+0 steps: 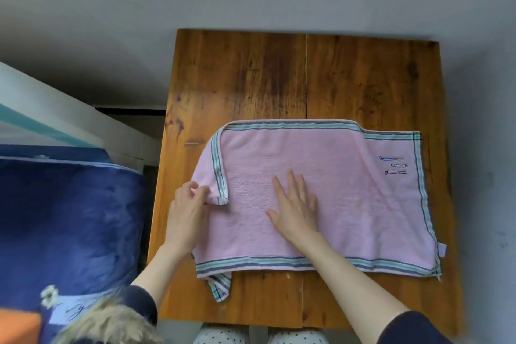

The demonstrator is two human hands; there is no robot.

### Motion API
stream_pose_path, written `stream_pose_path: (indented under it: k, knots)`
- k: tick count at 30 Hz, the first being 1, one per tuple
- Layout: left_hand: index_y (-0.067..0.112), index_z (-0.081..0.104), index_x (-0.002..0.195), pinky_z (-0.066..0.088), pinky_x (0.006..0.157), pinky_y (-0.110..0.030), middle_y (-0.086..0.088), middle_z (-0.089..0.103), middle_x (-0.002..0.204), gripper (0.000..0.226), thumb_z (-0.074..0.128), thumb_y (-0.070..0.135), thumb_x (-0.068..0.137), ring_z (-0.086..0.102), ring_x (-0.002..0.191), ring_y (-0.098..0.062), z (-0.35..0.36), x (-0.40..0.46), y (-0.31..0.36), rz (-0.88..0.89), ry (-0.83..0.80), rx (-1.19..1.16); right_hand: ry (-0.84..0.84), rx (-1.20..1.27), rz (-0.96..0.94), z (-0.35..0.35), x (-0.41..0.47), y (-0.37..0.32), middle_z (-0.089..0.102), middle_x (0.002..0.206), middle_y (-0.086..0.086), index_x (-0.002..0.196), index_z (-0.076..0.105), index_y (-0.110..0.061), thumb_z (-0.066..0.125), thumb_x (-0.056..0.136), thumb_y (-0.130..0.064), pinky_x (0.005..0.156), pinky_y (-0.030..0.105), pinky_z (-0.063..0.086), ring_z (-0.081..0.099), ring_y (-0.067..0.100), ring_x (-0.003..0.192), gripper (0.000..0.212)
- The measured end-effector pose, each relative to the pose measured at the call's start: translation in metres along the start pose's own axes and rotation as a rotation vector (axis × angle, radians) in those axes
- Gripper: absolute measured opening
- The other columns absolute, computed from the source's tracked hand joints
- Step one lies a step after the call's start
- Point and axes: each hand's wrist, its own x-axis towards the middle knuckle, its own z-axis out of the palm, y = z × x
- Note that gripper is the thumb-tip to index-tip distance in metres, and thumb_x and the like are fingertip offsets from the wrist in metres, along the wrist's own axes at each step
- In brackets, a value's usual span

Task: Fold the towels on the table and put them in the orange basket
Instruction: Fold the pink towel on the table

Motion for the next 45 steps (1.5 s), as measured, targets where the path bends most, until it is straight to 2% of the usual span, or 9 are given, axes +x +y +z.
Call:
stream_pose_path:
  k: [4, 10, 12, 15, 20, 26, 34, 39, 45]
  knots:
    - [0.009, 0.056, 0.093, 0.033, 0.066, -0.025, -0.011, 0.058, 0.098, 0.012, 0.044, 0.009, 0.094, 0.05, 0.085, -0.02, -0.02, 0.018, -0.02, -0.158, 0.103, -0.356, -0.045, -0.022, 0.077, 0.011, 0.001, -0.025, -0.024, 0.155, 0.002, 0.148, -0.005, -0.033, 0.054, 0.087, -0.05, 0.111, 0.06, 0.009, -0.021, 0.03, 0.142, 0.087]
    - [-0.001, 0.056, 0.086, 0.032, 0.069, -0.03, -0.022, 0.062, 0.09, 0.018, 0.041, 0.004, 0.092, 0.054, 0.084, -0.034, -0.084, 0.079, -0.063, -0.242, 0.187, -0.427, -0.056, -0.075, 0.183, 0.022, -0.002, -0.038, -0.029, 0.153, 0.001, 0.147, -0.014, -0.034, 0.058, 0.083, -0.052, 0.11, 0.061, 0.012, -0.022, 0.031, 0.141, 0.098]
    - [0.002, 0.058, 0.099, 0.035, 0.074, -0.031, -0.018, 0.06, 0.095, 0.018, 0.042, 0.007, 0.092, 0.054, 0.09, -0.035, -0.1, 0.101, -0.073, -0.259, 0.243, -0.459, -0.063, -0.077, 0.202, 0.023, 0.0, -0.039, -0.03, 0.153, 0.001, 0.146, -0.014, -0.034, 0.059, 0.083, -0.051, 0.11, 0.06, 0.014, -0.022, 0.031, 0.142, 0.098]
    - [0.007, 0.039, 0.138, 0.036, 0.101, -0.036, -0.017, 0.045, 0.131, 0.044, 0.047, 0.01, 0.094, 0.047, 0.117, -0.029, -0.104, 0.119, -0.079, -0.301, 0.26, -0.512, -0.066, -0.088, 0.225, 0.024, 0.003, -0.041, -0.03, 0.153, 0.001, 0.146, -0.013, -0.035, 0.06, 0.083, -0.05, 0.109, 0.059, 0.018, -0.021, 0.031, 0.142, 0.098]
    - [0.005, 0.04, 0.137, 0.029, 0.107, -0.042, -0.02, 0.036, 0.141, 0.05, 0.053, 0.013, 0.09, 0.032, 0.131, -0.033, -0.066, 0.095, -0.076, -0.013, 0.223, -0.233, -0.066, -0.087, 0.25, 0.028, 0.006, -0.044, -0.033, 0.152, 0.002, 0.146, -0.014, -0.034, 0.061, 0.083, -0.048, 0.109, 0.06, 0.017, -0.023, 0.032, 0.141, 0.1]
    - [0.031, 0.015, 0.148, 0.002, 0.112, -0.058, -0.009, -0.005, 0.158, 0.075, 0.046, 0.06, 0.087, -0.007, 0.144, -0.033, -0.022, 0.106, -0.073, 0.271, -0.146, 0.162, -0.049, -0.103, 0.228, 0.029, 0.005, -0.039, -0.032, 0.152, 0.001, 0.146, -0.014, -0.036, 0.06, 0.081, -0.052, 0.11, 0.057, 0.017, -0.022, 0.031, 0.141, 0.1]
    - [0.031, 0.014, 0.148, -0.001, 0.112, -0.058, -0.009, -0.007, 0.158, 0.071, 0.04, 0.06, 0.089, -0.011, 0.144, -0.032, -0.023, 0.165, -0.064, 0.248, -0.11, 0.153, -0.052, -0.108, 0.225, 0.03, 0.004, -0.039, -0.033, 0.152, 0.0, 0.146, -0.014, -0.037, 0.06, 0.081, -0.053, 0.11, 0.057, 0.016, -0.023, 0.03, 0.141, 0.1]
    - [0.021, 0.033, 0.144, -0.002, 0.113, -0.054, -0.014, 0.008, 0.157, 0.055, 0.043, 0.043, 0.094, -0.001, 0.144, -0.035, -0.01, 0.121, -0.065, 0.3, 0.058, 0.1, -0.046, -0.129, 0.218, 0.029, 0.004, -0.039, -0.032, 0.152, 0.001, 0.146, -0.015, -0.036, 0.058, 0.081, -0.055, 0.109, 0.056, 0.018, -0.022, 0.03, 0.142, 0.1]
    - [0.025, 0.03, 0.145, -0.001, 0.114, -0.054, -0.015, 0.009, 0.156, 0.059, 0.042, 0.049, 0.092, 0.0, 0.144, -0.035, 0.0, 0.119, -0.071, 0.21, 0.061, 0.1, -0.046, -0.125, 0.208, 0.03, 0.002, -0.037, -0.033, 0.151, 0.001, 0.145, -0.018, -0.035, 0.056, 0.083, -0.056, 0.109, 0.057, 0.017, -0.024, 0.03, 0.141, 0.099]
